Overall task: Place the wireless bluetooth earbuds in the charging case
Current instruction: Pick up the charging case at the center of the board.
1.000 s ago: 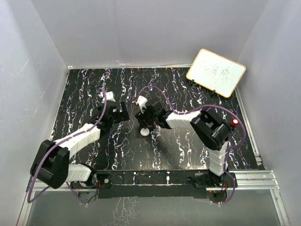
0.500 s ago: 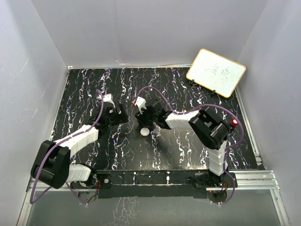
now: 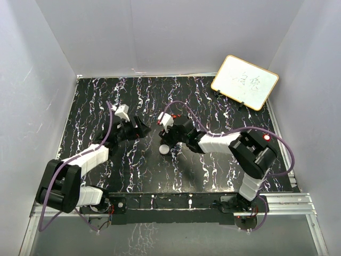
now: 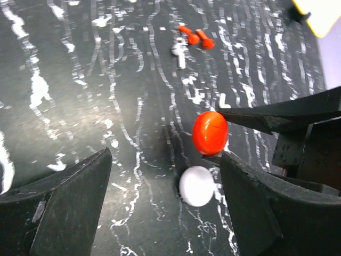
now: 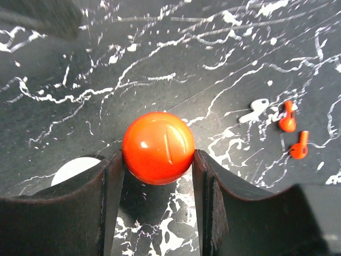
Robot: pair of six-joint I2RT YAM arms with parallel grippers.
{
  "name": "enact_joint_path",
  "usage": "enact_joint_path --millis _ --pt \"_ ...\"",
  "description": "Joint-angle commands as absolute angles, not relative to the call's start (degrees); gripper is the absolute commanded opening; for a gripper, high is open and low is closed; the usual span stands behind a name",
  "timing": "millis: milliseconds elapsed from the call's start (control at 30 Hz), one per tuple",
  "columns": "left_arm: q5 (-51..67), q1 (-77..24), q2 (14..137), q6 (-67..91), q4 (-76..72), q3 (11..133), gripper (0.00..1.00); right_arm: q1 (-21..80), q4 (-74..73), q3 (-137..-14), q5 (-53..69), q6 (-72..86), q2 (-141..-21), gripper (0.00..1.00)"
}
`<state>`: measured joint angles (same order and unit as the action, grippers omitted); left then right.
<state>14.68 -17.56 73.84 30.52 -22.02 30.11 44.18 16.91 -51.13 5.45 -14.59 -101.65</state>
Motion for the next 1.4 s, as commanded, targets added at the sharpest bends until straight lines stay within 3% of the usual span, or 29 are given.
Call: enact_joint_path --millis 0,167,400,1367 --pt "27.4 -17.2 75.5 31.6 -32.3 29.5 0.79 43.8 24.3 -50.3 6.9 -14.8 -95.8 0.17" --pt "33.2 -17.1 78.1 33.8 -39.1 29.1 0.72 43.8 24.9 -50.6 8.4 -14.4 -93.9 0.16" --pt "39.4 -17.1 81.1 36.3 -45.6 29.1 0.51 43.9 25.9 -50.4 9.4 -14.3 -91.7 0.13" --pt "45.8 -17.1 89.3 41.5 -55.9 31.8 0.47 44.0 25.2 -51.9 17.7 -13.2 -90.0 0.06"
